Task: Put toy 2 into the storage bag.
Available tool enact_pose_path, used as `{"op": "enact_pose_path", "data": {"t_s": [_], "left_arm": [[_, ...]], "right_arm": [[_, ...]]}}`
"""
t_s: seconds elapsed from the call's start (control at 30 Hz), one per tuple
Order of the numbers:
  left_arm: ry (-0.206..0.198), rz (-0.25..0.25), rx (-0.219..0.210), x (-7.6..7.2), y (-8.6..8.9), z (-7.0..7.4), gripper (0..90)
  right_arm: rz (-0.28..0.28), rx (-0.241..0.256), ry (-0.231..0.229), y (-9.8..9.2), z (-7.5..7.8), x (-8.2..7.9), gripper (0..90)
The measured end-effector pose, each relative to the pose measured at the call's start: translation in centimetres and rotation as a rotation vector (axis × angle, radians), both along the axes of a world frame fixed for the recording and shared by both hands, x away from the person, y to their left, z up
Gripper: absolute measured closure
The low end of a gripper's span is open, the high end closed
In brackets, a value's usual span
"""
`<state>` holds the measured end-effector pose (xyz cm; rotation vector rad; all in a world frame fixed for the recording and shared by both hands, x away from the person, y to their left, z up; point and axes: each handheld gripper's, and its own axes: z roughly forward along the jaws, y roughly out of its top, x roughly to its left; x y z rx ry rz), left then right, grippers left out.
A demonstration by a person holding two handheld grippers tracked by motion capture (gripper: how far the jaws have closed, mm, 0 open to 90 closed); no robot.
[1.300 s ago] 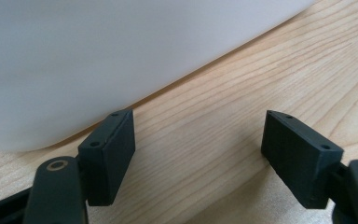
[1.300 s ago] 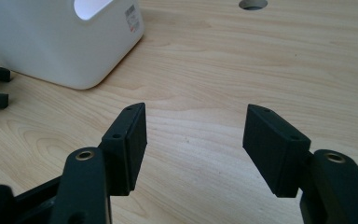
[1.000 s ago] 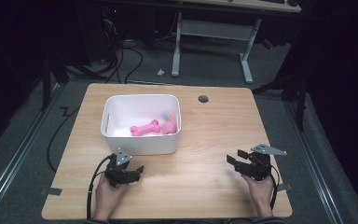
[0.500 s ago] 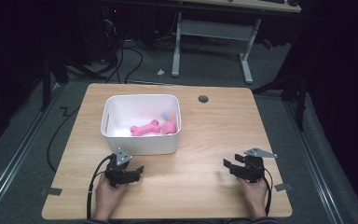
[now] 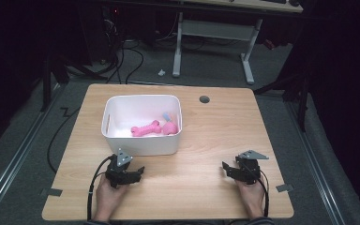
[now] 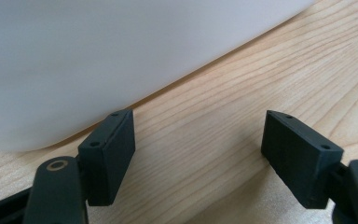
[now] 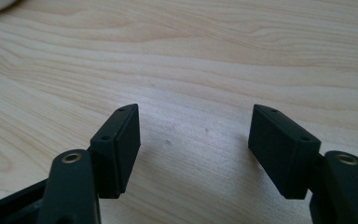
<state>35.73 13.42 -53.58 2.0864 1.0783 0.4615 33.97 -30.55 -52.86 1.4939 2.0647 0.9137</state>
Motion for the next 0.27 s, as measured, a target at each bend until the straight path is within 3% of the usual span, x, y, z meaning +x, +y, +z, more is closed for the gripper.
{"op": "enact_pose_path", "data": {"t_s": [0.13, 0.27], "left_arm": [[0.0, 0.0, 0.0, 0.0, 0.0, 0.0, 26.3], [0.0, 0.001, 0.0, -0.01, 0.0, 0.0, 26.3]], "right_arm": [[0.0, -0.045, -0.016, 0.29, -0.18, -0.07, 32.0], [0.001, -0.046, -0.012, 0.34, -0.19, -0.03, 29.6]]}}
